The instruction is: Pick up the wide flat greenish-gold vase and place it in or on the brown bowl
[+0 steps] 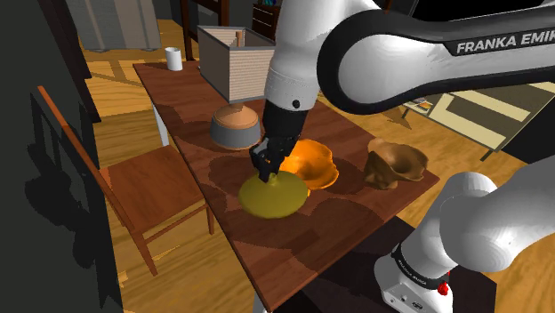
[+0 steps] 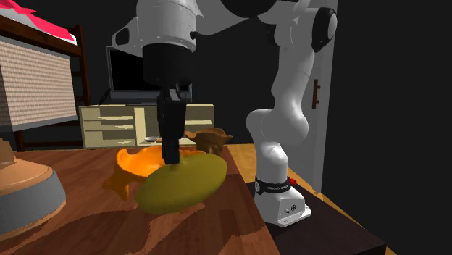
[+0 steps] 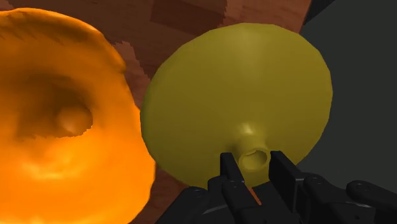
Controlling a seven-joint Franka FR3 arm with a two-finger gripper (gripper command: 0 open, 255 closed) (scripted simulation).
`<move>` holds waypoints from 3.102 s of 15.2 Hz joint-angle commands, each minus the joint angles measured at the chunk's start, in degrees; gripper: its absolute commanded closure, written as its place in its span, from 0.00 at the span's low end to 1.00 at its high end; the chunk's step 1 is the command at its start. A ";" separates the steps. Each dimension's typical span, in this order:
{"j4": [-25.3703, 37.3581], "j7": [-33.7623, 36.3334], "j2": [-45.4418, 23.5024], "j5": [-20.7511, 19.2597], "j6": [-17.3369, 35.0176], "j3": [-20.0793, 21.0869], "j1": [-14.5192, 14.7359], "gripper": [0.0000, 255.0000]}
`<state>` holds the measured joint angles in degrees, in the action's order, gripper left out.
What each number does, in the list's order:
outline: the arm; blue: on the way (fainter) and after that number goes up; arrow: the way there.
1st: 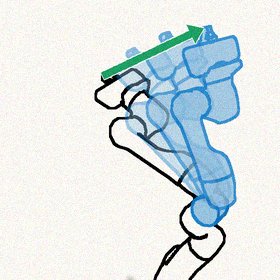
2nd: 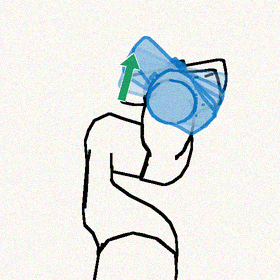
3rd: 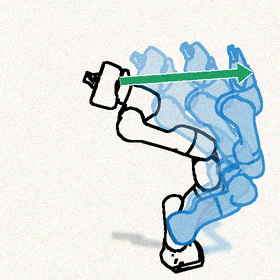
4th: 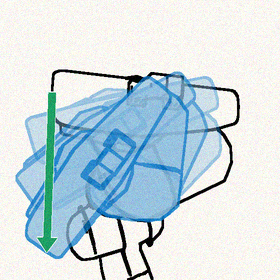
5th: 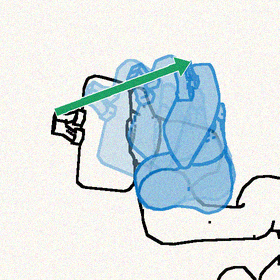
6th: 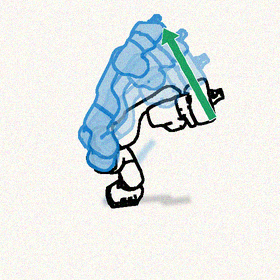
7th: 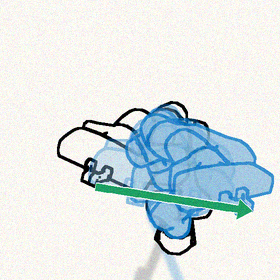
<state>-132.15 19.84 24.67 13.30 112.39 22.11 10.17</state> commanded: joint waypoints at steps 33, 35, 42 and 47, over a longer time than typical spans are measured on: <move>7.14 -11.86 15.65 -4.12 -24.74 -14.43 -2.61 1.00; 6.03 -14.20 17.90 -5.34 -26.20 -16.74 -3.11 1.00; 4.20 -22.55 23.99 -10.87 -31.22 -25.06 -5.15 1.00; 4.82 -28.82 26.51 -15.63 -34.47 -31.17 -6.67 1.00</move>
<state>-127.61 -7.66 50.75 -1.33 78.65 -7.86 3.78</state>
